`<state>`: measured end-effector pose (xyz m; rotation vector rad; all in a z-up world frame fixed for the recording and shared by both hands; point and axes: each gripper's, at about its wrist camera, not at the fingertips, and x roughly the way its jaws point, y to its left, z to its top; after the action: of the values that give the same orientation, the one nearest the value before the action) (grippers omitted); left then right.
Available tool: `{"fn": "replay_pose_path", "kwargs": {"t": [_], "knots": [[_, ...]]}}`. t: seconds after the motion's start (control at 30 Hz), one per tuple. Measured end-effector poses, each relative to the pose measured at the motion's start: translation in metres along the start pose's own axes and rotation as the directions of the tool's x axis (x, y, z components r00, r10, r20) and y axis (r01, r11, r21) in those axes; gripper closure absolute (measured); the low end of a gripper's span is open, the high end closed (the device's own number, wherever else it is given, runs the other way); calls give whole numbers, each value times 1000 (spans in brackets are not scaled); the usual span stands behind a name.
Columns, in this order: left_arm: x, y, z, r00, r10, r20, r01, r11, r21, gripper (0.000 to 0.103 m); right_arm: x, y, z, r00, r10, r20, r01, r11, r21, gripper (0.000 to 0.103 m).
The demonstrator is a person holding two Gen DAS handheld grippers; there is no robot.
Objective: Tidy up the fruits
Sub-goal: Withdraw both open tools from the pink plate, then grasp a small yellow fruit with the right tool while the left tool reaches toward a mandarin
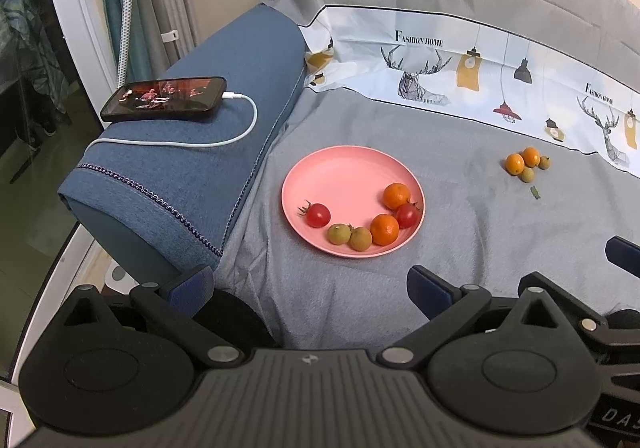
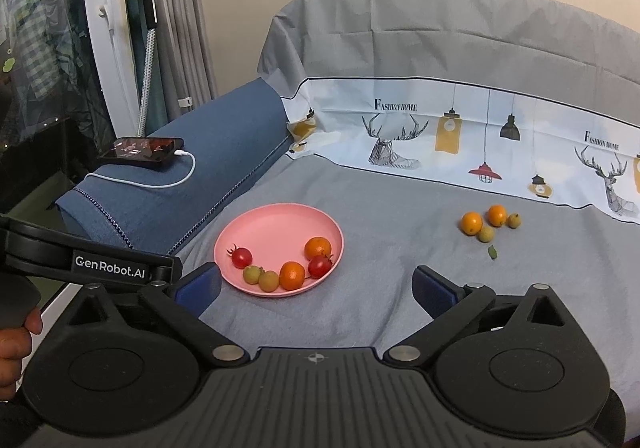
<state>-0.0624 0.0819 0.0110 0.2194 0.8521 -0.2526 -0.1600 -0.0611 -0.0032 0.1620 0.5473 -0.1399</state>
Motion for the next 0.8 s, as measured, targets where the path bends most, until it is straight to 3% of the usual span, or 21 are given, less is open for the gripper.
{"fn": "replay_pose_path", "kwargs": {"t": [0.37,0.6,0.8], "knots": [[11,-13,2,999,24,-37,-22,998,56,0,9,-15,-6,1000,-3,-21,5,998,70,1],[27,-39,13,996,21,-86,-13,995,95,0,15,-48,-14,997,-69,-17,71,982,174,1],[47,-81,37,993,-25,-112,40,990,134,0,21,-82,-20,988,-154,-14,154,969,193,1]]}}
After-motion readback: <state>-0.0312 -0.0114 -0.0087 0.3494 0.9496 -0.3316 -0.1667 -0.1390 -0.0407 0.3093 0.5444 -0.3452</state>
